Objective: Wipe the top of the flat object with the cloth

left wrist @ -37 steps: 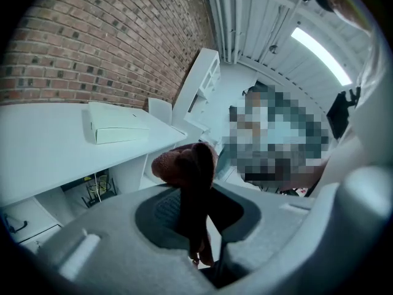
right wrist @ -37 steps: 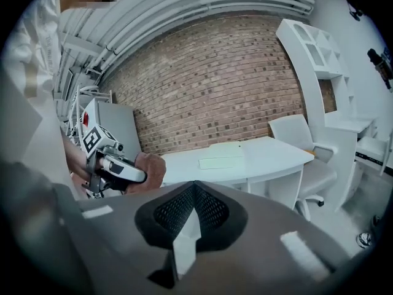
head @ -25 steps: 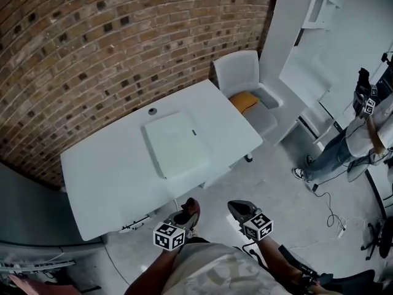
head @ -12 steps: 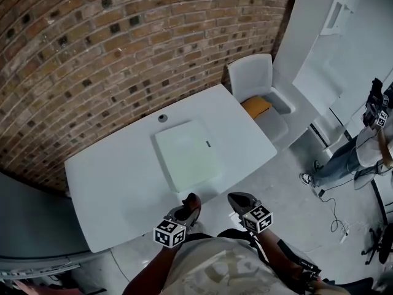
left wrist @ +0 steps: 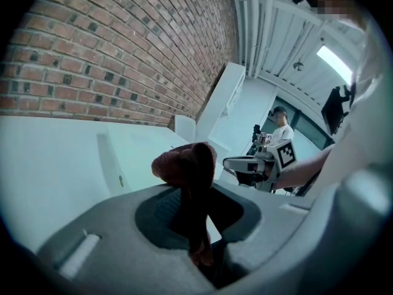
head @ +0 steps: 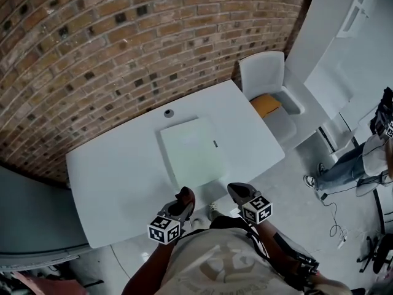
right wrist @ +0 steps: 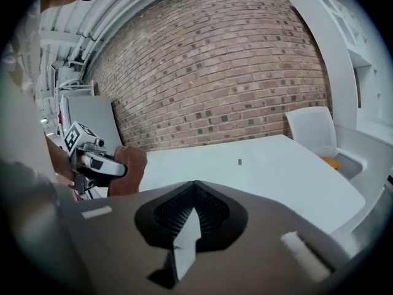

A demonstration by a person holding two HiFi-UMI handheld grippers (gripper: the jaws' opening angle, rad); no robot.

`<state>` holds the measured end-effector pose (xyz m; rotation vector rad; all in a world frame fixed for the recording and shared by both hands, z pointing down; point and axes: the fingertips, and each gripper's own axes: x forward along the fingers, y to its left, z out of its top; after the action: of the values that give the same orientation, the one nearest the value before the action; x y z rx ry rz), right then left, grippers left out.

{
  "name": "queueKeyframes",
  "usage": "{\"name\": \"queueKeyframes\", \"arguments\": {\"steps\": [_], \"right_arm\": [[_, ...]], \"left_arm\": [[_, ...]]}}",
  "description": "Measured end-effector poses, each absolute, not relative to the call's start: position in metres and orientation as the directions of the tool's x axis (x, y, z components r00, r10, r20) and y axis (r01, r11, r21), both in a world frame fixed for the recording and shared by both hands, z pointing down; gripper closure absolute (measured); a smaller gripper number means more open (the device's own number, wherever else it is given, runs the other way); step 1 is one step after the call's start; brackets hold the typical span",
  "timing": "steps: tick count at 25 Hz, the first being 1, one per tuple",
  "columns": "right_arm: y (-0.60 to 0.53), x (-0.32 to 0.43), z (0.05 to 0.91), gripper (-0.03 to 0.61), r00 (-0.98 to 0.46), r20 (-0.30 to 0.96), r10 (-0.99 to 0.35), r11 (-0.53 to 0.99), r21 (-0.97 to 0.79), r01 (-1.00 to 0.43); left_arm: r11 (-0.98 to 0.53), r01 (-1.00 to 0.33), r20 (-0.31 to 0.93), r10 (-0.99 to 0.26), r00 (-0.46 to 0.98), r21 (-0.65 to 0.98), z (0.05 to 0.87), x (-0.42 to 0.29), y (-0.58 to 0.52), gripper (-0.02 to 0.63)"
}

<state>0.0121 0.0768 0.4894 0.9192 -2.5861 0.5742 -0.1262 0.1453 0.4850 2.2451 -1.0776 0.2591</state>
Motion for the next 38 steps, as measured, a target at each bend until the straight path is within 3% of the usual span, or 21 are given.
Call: {"name": "queueKeyframes", "arguments": {"steps": [28,38], "right_arm": [[-0.115,0.002,0.541,0.568,-0.803,0.506,-0.315,0.759,-0.374,-0.533],[-0.136,-0.022,0.581,0.421,-0.773,0.594,-0.221,0.687,-0.468,-0.556]], "left_arm": [[-0.238,-0.891,0.522,-0.74,0.424,0.387,0.464,-0.128,0.001,0.538],[-0.224,-0.909,0.528,-0.754,0.39,0.351,0.458,-0.14,-0.04,0.538]]}}
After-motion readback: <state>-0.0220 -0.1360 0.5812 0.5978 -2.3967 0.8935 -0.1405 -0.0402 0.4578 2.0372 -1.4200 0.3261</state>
